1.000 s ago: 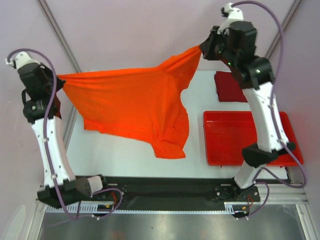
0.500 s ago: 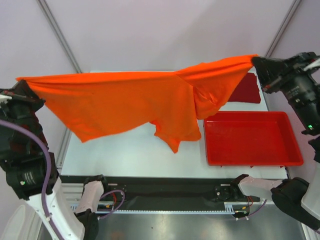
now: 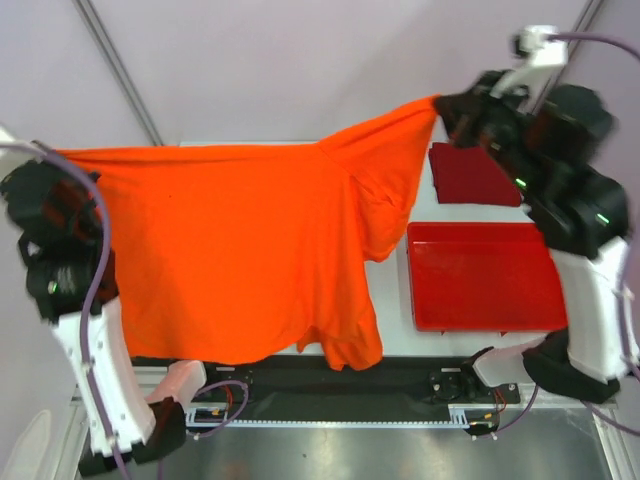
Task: Fold and stack the t-shirts
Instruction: Flatten the tshirt out
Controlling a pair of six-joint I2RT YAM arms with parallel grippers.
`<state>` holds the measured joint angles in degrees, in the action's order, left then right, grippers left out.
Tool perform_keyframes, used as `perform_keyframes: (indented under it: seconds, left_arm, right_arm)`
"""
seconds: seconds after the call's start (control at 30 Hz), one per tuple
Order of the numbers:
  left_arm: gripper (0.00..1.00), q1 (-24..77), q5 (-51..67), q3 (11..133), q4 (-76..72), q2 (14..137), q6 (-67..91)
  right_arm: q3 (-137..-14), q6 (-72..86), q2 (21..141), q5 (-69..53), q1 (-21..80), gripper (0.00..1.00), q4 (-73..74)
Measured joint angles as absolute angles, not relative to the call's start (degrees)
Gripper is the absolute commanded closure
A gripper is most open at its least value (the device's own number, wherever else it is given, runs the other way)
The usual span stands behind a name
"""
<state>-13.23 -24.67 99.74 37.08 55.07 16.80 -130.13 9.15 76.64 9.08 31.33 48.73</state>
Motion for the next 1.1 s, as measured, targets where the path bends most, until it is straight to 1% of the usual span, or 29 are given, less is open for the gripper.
perform_keyframes:
  seconds: [0.13, 0.27, 0.4, 0.5, 0.6, 0.83, 0.97, 1.1]
  left_arm:
    - [1.00, -13.5, -26.8, 92.6, 35.9, 61.4, 15.4]
    - [0.99, -14.1, -26.5, 89.8, 37.1, 68.7, 14.9]
    - [1.00, -16.2, -23.6, 91.8, 39.0, 71.0, 15.5]
    - [1.00, -17.6, -21.3, 98.1, 39.8, 71.2, 16.9]
    - [1.00, -17.6, -19.7, 101.4, 38.9, 70.1, 18.0]
    - [1.00, -17.6, -16.8, 101.8, 38.9, 63.8, 19.5]
    - [1.00, -17.1, -17.0, 104.9, 40.1, 60.4, 19.3]
    - [1.00, -14.6, -19.7, 110.7, 39.9, 57.3, 17.9]
  right_arm:
    - [-128.5, 8.9, 85.6, 8.8, 31.3, 1.00, 44.2]
    - [-132.7, 8.6, 95.4, 8.5, 31.3, 1.00, 44.3]
    - [-133.0, 8.3, 96.7, 8.6, 31.3, 1.00, 45.6]
    - [-133.0, 8.4, 94.1, 8.6, 31.3, 1.00, 45.7]
    - [-133.8, 8.5, 90.4, 8.6, 31.3, 1.00, 46.3]
    - [-134.2, 10.4, 78.2, 7.9, 31.4, 1.00, 48.5]
    - [-132.1, 12.0, 70.7, 6.3, 31.5, 1.00, 49.6]
    - [-132.2, 12.9, 66.6, 4.7, 31.5, 1.00, 50.7]
